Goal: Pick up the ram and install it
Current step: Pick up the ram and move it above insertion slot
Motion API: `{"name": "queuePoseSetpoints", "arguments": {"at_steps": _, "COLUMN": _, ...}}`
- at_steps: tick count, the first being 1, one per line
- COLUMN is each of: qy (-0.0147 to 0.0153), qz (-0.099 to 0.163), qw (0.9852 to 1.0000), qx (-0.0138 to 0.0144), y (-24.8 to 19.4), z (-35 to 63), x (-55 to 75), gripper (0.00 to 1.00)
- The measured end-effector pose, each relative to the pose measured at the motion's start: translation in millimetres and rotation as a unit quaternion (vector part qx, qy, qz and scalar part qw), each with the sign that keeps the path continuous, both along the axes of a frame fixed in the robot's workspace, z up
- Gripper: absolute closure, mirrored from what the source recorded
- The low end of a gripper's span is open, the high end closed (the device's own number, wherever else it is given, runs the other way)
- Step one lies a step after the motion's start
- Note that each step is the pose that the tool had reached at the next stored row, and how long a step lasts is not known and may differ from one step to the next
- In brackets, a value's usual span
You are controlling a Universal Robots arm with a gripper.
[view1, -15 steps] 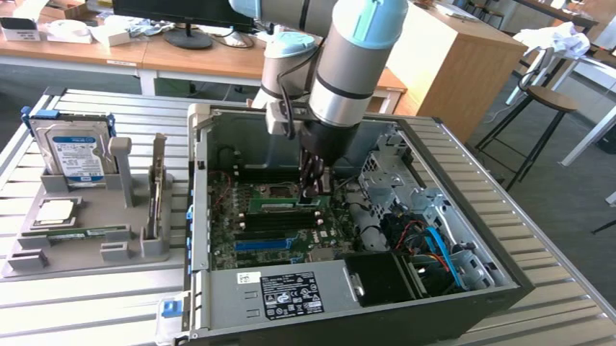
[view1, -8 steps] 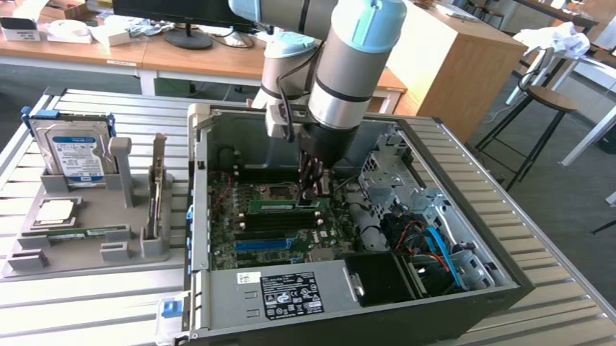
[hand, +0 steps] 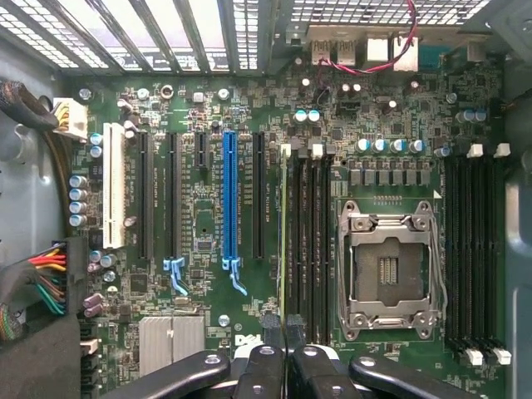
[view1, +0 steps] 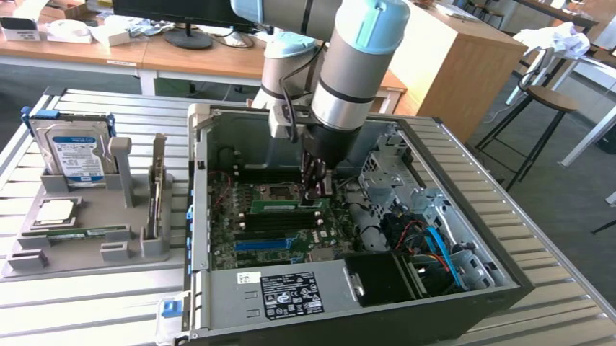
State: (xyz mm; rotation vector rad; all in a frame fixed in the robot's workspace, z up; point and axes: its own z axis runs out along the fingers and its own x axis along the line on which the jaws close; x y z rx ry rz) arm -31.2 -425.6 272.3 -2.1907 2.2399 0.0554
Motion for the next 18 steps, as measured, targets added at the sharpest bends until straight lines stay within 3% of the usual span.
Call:
{"name": "queuePoseSetpoints", "arguments": {"at_steps": 4, "qy": 0.0001, "qz": 0.000, "qw": 1.0000, "qx": -0.0001, "y": 2.9, "z": -0.2, "x": -0.2, "gripper": 0.89}}
{"name": "queuePoseSetpoints", "arguments": {"at_steps": 18, "qy": 0.0000, "qz": 0.000, "qw": 1.0000, "qx": -0.0001, "y": 2.9, "z": -12.6, "x": -0.3, "gripper": 0.89}}
